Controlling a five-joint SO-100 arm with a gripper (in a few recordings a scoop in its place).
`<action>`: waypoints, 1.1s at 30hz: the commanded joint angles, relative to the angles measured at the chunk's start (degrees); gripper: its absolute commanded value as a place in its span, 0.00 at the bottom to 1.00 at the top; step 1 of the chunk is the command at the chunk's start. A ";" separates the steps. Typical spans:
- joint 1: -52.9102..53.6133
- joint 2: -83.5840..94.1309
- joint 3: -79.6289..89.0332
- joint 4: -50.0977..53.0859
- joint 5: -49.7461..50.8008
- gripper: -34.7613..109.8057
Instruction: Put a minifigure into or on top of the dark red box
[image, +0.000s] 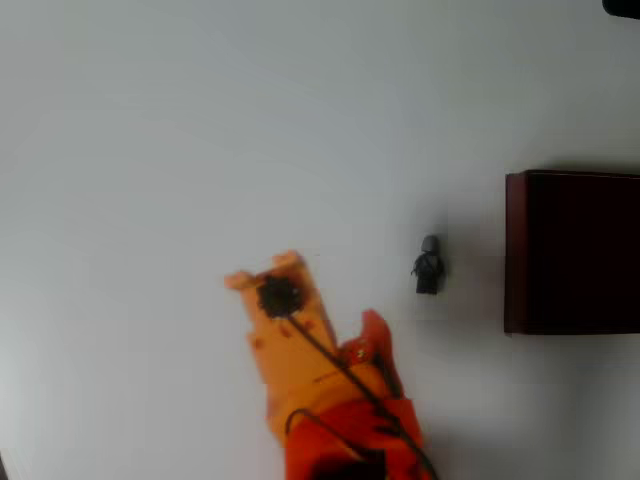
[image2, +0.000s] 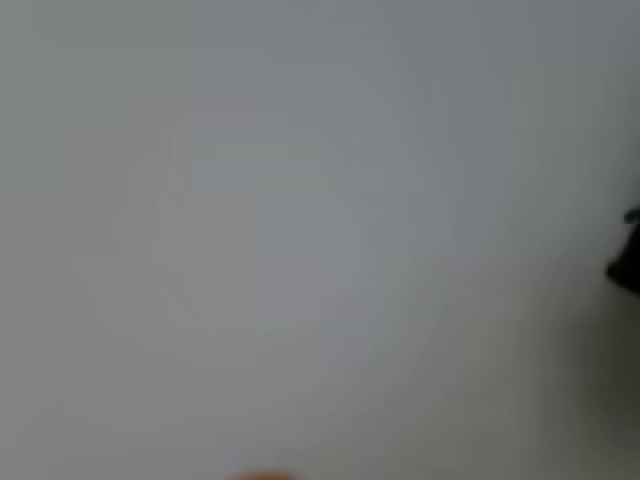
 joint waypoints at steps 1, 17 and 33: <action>5.10 -1.85 -0.79 -3.52 2.20 0.40; 14.94 -23.03 1.41 -19.60 6.77 0.40; 20.57 -35.86 -2.20 -25.22 5.45 0.40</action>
